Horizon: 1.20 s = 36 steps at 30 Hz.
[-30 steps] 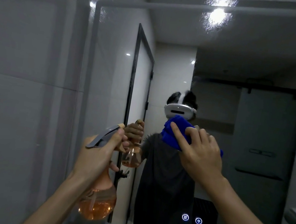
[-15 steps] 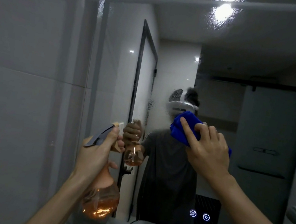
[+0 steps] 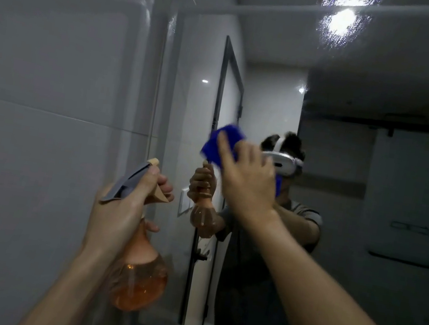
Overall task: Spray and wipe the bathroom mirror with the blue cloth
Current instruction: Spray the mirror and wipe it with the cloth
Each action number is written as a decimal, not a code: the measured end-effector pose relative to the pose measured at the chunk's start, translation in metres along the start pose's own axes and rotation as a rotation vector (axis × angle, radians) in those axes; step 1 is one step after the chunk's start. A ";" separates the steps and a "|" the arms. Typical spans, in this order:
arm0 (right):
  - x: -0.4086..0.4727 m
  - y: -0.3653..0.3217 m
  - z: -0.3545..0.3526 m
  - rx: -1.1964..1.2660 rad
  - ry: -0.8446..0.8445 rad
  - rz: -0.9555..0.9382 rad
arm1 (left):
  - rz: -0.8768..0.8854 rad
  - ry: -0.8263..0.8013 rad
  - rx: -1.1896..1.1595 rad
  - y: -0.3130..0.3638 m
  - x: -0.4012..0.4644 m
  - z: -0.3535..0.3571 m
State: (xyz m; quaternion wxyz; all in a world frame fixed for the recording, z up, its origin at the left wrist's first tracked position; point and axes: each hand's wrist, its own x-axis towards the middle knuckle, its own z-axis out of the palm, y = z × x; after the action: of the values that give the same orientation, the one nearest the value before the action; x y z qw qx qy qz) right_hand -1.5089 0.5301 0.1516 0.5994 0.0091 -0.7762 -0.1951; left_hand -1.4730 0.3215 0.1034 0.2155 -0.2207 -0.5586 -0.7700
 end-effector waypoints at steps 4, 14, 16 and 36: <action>-0.072 -0.026 0.017 0.004 -0.127 -0.375 | 0.000 -0.008 -0.009 0.000 0.001 -0.005; 0.002 0.076 -0.021 -0.194 0.098 -0.074 | -0.071 -0.046 0.042 -0.022 -0.002 -0.009; 0.039 0.089 -0.033 -0.164 0.131 0.158 | -0.081 -0.059 0.050 -0.024 -0.004 -0.011; -0.085 -0.007 0.012 -0.029 -0.115 -0.509 | -0.113 -0.043 0.078 -0.024 -0.008 -0.039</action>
State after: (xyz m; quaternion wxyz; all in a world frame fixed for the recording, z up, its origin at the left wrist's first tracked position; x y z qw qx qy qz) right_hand -1.4981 0.5480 0.0685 0.4859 0.1845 -0.7789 -0.3508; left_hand -1.4841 0.2915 0.0694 0.1680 -0.1967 -0.6045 -0.7535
